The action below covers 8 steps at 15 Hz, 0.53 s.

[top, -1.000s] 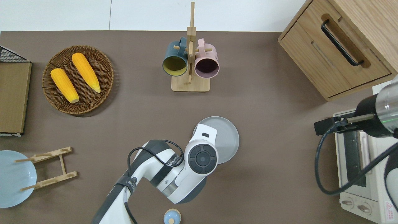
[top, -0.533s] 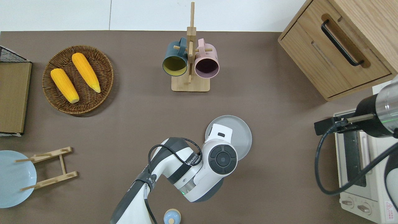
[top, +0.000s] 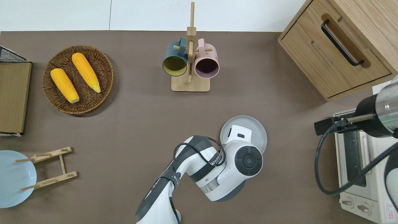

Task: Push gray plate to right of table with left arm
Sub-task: 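Keep pushing the gray plate with the left gripper toward the toaster oven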

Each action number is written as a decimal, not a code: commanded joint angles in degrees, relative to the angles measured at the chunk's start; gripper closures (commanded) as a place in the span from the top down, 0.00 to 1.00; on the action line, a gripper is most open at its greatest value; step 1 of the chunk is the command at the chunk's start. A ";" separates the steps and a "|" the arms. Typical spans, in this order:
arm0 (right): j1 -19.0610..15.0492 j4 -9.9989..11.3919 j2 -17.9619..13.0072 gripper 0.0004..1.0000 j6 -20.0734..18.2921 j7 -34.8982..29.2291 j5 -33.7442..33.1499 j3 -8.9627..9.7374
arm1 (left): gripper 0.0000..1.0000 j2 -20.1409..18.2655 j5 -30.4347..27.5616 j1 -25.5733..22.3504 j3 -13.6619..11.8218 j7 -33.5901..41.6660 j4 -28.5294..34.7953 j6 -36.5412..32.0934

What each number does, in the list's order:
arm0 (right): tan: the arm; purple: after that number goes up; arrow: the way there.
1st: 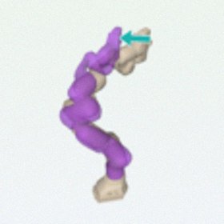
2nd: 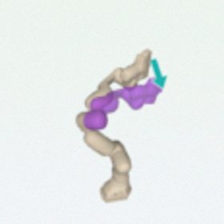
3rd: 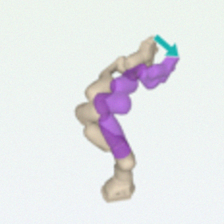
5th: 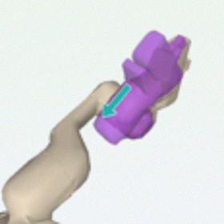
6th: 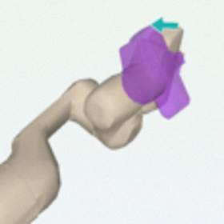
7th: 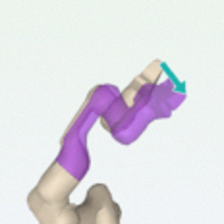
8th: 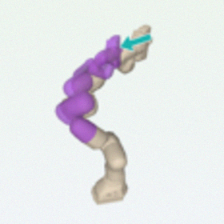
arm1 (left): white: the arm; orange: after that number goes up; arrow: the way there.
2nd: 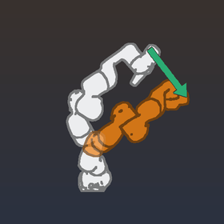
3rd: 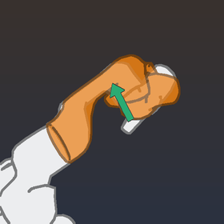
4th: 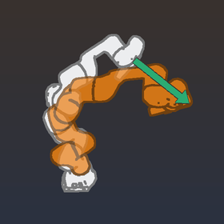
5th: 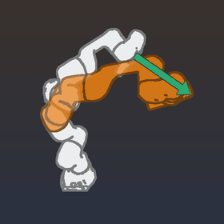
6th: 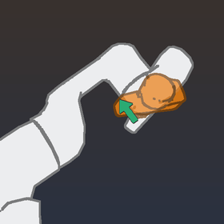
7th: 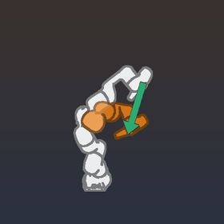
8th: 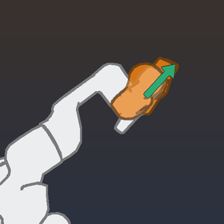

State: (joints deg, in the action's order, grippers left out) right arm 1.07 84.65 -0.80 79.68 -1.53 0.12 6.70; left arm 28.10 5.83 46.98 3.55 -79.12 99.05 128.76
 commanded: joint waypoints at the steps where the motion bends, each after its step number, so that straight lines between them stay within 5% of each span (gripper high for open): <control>1: -1.15 -0.46 -0.17 0.98 -0.84 -0.05 0.59 0.77 | 0.00 6.96 0.77 2.33 -0.38 -3.05 -5.97 -1.58; 8: -1.15 -0.46 -0.17 0.98 -0.84 -0.05 0.59 0.77 | 0.00 7.32 0.68 3.03 -0.82 -3.58 -7.12 -2.11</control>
State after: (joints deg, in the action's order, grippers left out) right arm 1.07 84.65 -0.80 79.68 -1.53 0.12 6.70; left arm 30.94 5.91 48.56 3.40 -81.19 94.42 126.74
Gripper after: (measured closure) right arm 0.013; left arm 0.960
